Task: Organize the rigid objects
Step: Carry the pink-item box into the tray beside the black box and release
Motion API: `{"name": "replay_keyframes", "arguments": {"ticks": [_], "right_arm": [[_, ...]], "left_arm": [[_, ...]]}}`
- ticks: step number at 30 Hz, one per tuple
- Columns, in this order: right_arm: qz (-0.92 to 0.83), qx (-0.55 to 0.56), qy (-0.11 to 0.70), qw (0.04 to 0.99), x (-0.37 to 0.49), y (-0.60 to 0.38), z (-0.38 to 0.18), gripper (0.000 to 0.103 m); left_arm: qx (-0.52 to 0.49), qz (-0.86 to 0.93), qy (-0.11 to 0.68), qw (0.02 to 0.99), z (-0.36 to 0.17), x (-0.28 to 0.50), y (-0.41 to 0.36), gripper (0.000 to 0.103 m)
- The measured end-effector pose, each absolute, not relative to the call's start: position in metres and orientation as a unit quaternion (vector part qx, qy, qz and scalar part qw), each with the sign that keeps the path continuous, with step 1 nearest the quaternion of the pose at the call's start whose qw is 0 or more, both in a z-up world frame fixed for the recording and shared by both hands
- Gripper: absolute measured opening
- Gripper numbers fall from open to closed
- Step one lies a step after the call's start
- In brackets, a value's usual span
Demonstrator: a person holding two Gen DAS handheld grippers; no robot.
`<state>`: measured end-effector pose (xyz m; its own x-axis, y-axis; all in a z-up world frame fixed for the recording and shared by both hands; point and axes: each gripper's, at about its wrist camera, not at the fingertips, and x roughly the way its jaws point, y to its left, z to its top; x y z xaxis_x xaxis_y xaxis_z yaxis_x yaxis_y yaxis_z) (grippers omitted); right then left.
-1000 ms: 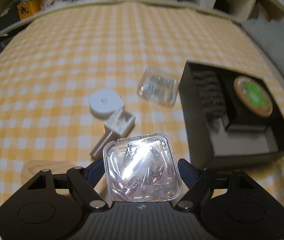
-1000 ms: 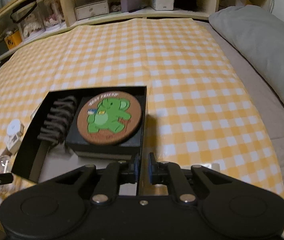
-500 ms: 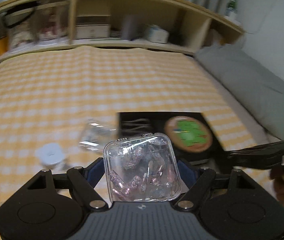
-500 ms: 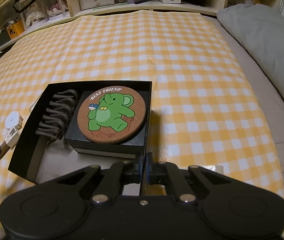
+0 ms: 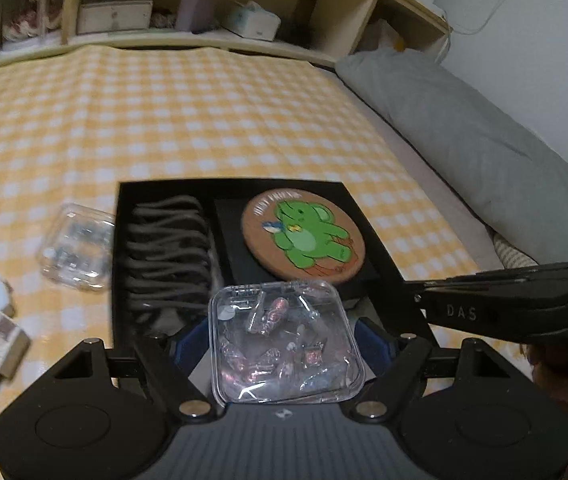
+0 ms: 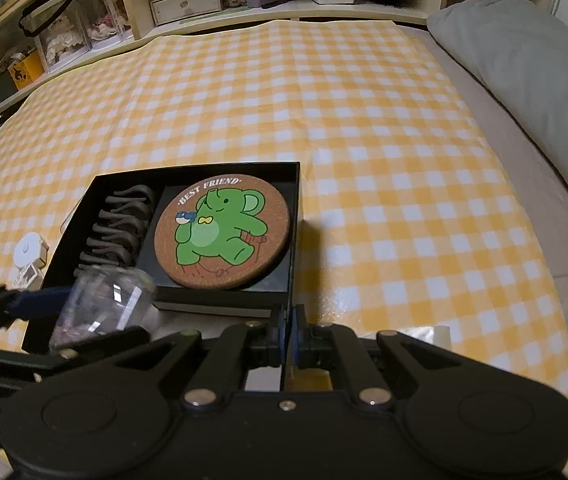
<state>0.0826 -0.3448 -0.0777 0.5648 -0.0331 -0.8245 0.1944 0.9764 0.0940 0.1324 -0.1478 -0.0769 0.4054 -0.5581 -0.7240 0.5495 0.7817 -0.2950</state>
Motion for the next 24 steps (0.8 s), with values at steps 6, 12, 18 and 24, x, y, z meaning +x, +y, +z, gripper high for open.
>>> {"name": "replay_keyframes", "arguments": {"ticks": [6,12,18,24], "right_arm": [[-0.065,0.09,0.462,0.88,0.082,-0.345,-0.078,0.004],[-0.063,0.095,0.461,0.88,0.083,-0.346,-0.077,0.005],[-0.062,0.098,0.461,0.88,0.081,-0.347,-0.077,0.005],[-0.062,0.098,0.461,0.88,0.082,-0.346,-0.078,0.005]], "left_arm": [[-0.039,-0.338,0.444,0.829,-0.09,0.132,-0.154,0.08],[-0.061,-0.353,0.474,0.804,-0.091,0.137,-0.147,0.089],[-0.059,-0.346,0.498,0.793,-0.081,0.138,-0.134,0.052],[-0.053,-0.324,0.505,0.798,-0.074,0.143,-0.122,0.024]]}}
